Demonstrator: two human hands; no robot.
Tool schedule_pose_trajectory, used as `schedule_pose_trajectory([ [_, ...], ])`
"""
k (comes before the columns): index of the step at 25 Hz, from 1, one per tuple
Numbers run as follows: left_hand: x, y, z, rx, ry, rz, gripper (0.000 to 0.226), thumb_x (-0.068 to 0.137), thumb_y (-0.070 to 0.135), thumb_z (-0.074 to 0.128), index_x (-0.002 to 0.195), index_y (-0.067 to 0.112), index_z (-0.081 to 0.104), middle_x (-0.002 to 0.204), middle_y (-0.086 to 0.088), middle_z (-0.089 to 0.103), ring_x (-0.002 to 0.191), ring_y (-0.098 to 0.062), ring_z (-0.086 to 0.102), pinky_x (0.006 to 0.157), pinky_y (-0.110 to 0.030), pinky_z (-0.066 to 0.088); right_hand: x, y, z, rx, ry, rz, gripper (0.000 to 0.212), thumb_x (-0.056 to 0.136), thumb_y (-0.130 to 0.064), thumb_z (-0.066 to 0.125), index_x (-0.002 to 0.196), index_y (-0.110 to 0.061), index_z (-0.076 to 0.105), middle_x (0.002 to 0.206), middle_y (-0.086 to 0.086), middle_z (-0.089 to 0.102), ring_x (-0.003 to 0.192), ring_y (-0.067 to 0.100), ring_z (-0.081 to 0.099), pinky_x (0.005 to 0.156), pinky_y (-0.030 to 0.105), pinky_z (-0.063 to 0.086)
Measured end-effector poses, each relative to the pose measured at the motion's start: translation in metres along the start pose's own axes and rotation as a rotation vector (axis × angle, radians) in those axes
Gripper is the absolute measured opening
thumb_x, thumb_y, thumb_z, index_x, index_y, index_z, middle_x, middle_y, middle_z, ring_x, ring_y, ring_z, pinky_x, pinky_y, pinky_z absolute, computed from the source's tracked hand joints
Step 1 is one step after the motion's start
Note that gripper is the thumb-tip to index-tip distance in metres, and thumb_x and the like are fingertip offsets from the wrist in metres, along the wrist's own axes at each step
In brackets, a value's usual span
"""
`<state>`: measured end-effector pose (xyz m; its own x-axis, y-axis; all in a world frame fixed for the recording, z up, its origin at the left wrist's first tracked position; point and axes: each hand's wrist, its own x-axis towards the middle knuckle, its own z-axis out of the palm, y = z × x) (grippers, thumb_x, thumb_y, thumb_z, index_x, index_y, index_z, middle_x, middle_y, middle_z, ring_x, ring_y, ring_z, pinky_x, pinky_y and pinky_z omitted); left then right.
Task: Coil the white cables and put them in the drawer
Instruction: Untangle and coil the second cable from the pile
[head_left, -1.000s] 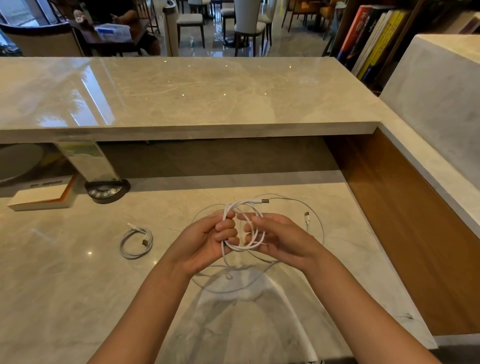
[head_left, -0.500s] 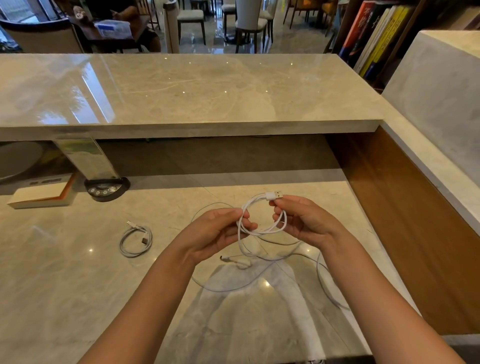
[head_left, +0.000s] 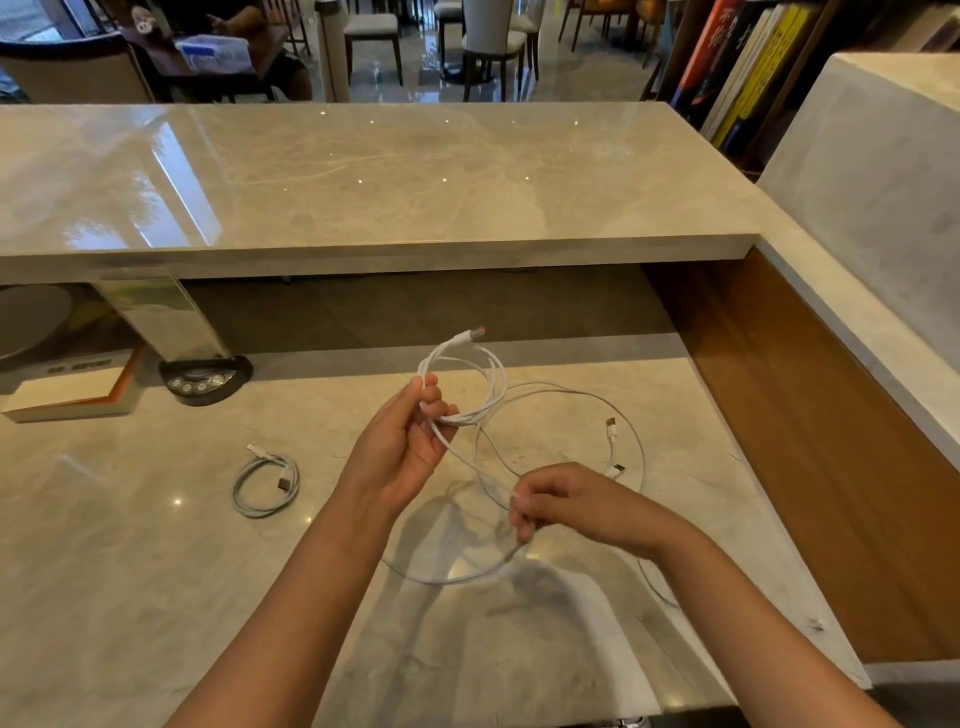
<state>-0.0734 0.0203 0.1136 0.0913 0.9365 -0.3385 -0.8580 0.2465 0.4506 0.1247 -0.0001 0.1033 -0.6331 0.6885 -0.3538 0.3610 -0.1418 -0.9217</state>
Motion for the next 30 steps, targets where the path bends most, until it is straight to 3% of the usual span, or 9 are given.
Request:
schedule_pose_trajectory([
  [4, -0.01, 0.005, -0.005, 0.166, -0.08, -0.076, 0.021, 0.096, 0.015, 0.036, 0.084, 0.009, 0.053, 0.05, 0.006, 0.044, 0.04, -0.002, 0.038, 0.047, -0.015, 0.045, -0.018, -0.008, -0.047, -0.638, 0.176, 0.113, 0.014, 0.088, -0.026, 0.06, 0.076, -0.026, 0.067, 0.075, -0.008, 0.06, 0.07, 0.011, 0.057, 0.064, 0.022, 0.044],
  [6, -0.014, 0.001, -0.006, 0.308, -0.094, -0.125, 0.022, 0.096, 0.014, 0.037, 0.083, 0.008, 0.053, 0.051, 0.006, 0.042, 0.04, -0.003, 0.035, 0.047, -0.016, 0.043, -0.017, -0.012, -0.059, -0.77, 0.38, 0.181, 0.014, 0.089, -0.023, 0.058, 0.081, -0.018, 0.068, 0.07, -0.009, 0.062, 0.066, 0.012, 0.058, 0.057, 0.021, 0.041],
  [10, -0.019, -0.01, -0.006, 0.65, -0.095, -0.16, 0.022, 0.096, 0.01, 0.04, 0.081, 0.008, 0.056, 0.054, 0.004, 0.045, 0.042, -0.005, 0.036, 0.053, -0.02, 0.049, -0.006, -0.026, -0.055, -0.201, 0.781, 0.026, 0.013, 0.087, -0.016, 0.058, 0.091, -0.016, 0.07, 0.075, 0.006, 0.071, 0.058, 0.017, 0.06, 0.055, 0.027, 0.048],
  [13, -0.022, -0.024, -0.006, 0.824, -0.042, -0.127, 0.023, 0.095, 0.007, 0.041, 0.081, 0.007, 0.059, 0.057, 0.002, 0.055, 0.045, -0.007, 0.045, 0.061, -0.024, 0.051, 0.008, -0.043, -0.039, -0.129, 0.846, -0.043, 0.032, 0.084, -0.011, 0.064, 0.11, -0.021, 0.049, 0.069, 0.0, 0.069, 0.054, 0.013, 0.06, 0.053, 0.028, 0.051],
  [15, -0.023, -0.033, -0.006, 0.836, 0.011, -0.098, 0.024, 0.095, 0.006, 0.041, 0.081, 0.006, 0.06, 0.059, 0.001, 0.058, 0.046, -0.008, 0.049, 0.063, -0.026, 0.05, 0.016, -0.053, -0.026, -0.178, 0.835, -0.086, 0.037, 0.084, -0.011, 0.063, 0.111, -0.026, 0.044, 0.07, -0.001, 0.07, 0.056, 0.012, 0.064, 0.057, 0.032, 0.056],
  [19, -0.025, -0.04, -0.005, 0.865, 0.091, -0.05, 0.025, 0.095, 0.007, 0.042, 0.08, 0.008, 0.062, 0.061, 0.001, 0.062, 0.053, -0.011, 0.053, 0.063, -0.026, 0.05, 0.025, -0.047, -0.003, -0.332, 0.723, -0.236, 0.002, 0.087, -0.018, 0.061, 0.086, -0.019, 0.062, 0.078, -0.004, 0.066, 0.07, 0.011, 0.067, 0.069, 0.037, 0.058],
  [24, -0.025, -0.037, -0.01, 0.822, 0.03, -0.165, 0.022, 0.095, 0.009, 0.037, 0.082, 0.009, 0.055, 0.054, 0.003, 0.046, 0.046, -0.008, 0.038, 0.061, -0.025, 0.044, 0.029, -0.037, 0.002, -0.491, 0.703, -0.352, 0.005, 0.085, -0.018, 0.065, 0.087, -0.017, 0.069, 0.086, -0.004, 0.056, 0.076, 0.005, 0.055, 0.062, 0.014, 0.045],
  [26, -0.025, -0.032, -0.012, 0.827, -0.019, -0.231, 0.023, 0.096, 0.01, 0.035, 0.081, 0.01, 0.052, 0.053, 0.005, 0.038, 0.045, -0.007, 0.031, 0.058, -0.022, 0.04, 0.024, -0.044, -0.008, -0.484, 0.574, -0.339, 0.004, 0.086, -0.018, 0.064, 0.084, -0.019, 0.068, 0.083, -0.005, 0.061, 0.074, 0.007, 0.055, 0.061, 0.013, 0.039],
  [30, -0.026, -0.018, -0.013, 0.736, -0.084, -0.292, 0.024, 0.098, 0.011, 0.035, 0.08, 0.01, 0.051, 0.051, 0.007, 0.033, 0.043, -0.005, 0.027, 0.055, -0.021, 0.04, 0.002, -0.064, -0.03, -0.442, 0.128, -0.217, 0.012, 0.089, -0.017, 0.06, 0.087, -0.014, 0.072, 0.073, -0.006, 0.067, 0.064, 0.004, 0.056, 0.058, 0.014, 0.042],
])
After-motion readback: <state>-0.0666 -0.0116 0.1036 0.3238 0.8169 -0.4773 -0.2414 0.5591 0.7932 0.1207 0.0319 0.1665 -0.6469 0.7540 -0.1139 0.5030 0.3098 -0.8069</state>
